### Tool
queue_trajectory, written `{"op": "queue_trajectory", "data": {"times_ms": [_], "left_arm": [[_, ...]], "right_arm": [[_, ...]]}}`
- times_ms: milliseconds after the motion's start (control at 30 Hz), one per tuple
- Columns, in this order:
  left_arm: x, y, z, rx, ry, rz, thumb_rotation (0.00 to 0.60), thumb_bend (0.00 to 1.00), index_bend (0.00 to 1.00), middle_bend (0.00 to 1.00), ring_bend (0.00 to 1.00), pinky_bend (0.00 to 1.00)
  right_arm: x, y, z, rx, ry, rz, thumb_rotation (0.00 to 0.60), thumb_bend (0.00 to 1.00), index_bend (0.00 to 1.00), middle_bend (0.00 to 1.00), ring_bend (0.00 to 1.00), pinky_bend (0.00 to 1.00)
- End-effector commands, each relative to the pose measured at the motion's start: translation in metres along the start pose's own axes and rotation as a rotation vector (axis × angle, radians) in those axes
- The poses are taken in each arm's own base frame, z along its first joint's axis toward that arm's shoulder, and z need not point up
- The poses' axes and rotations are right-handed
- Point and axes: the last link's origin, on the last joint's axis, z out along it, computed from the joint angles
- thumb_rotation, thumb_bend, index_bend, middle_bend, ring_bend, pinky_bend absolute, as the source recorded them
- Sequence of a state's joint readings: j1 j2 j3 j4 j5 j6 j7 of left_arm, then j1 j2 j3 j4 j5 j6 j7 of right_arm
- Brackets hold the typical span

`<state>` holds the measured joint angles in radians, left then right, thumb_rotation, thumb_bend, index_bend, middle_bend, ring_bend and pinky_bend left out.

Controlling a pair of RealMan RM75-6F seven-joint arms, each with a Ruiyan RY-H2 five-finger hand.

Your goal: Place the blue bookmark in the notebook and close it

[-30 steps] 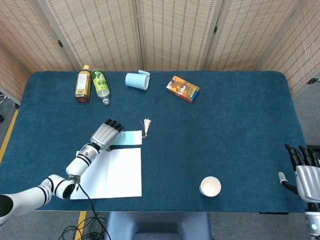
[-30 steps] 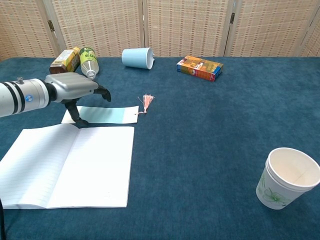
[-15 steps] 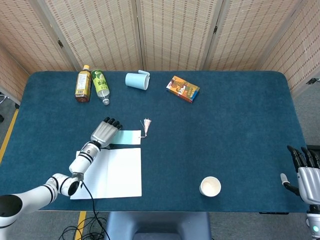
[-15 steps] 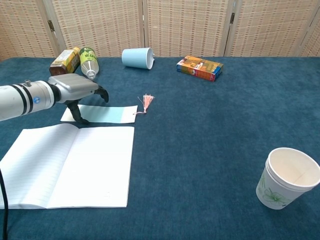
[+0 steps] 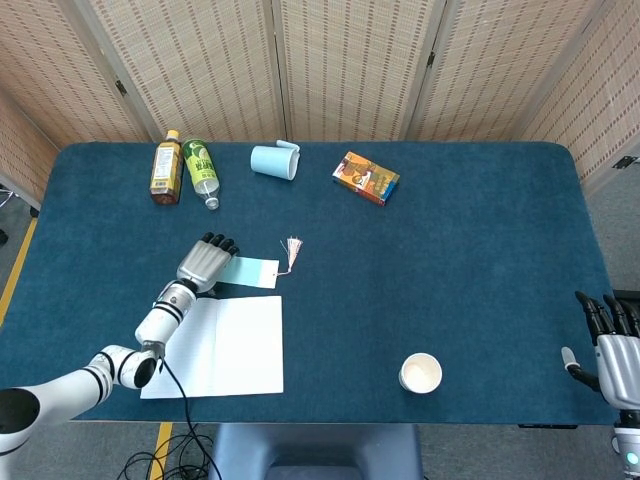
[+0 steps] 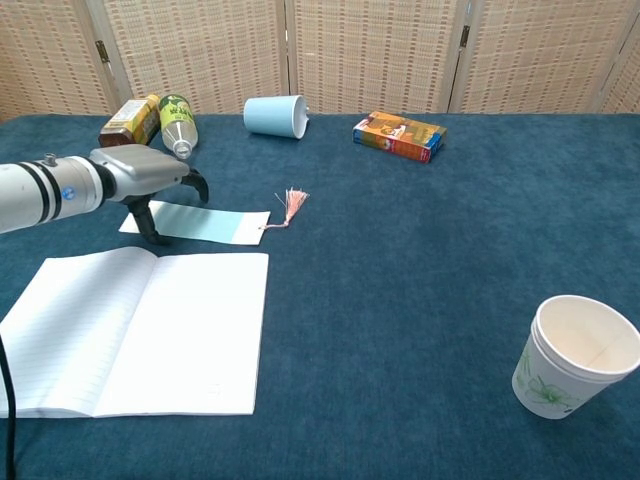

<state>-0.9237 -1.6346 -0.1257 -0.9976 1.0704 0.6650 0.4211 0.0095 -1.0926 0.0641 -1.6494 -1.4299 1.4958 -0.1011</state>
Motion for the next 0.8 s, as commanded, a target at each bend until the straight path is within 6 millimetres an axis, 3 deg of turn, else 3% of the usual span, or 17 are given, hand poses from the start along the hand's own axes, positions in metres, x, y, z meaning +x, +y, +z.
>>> {"op": "queue_trajectory", "data": {"times_ms": [33,567,800], "left_arm": [[0.0,0.002,0.002,0.008,-0.01,0.0,0.6,0.23,0.25,0.17,0.13,0.17],[0.005,0.005,0.012,0.039,-0.034,-0.021,0.6,0.24,0.28,0.17,0.13,0.17],[0.002,0.006,0.014,0.045,-0.051,-0.014,0.6,0.29,0.31,0.17,0.13,0.17]], "right_arm": [[0.0,0.001,-0.001,-0.003,0.001,0.001,0.6,0.29,0.05,0.17,0.08,0.1],[-0.002,0.007,-0.004,-0.023,-0.006,0.009,0.6,0.29,0.05,0.17,0.08,0.1],[-0.003,0.008,-0.005,-0.023,-0.01,0.012,0.6,0.29,0.05,0.17,0.08,0.1]]}}
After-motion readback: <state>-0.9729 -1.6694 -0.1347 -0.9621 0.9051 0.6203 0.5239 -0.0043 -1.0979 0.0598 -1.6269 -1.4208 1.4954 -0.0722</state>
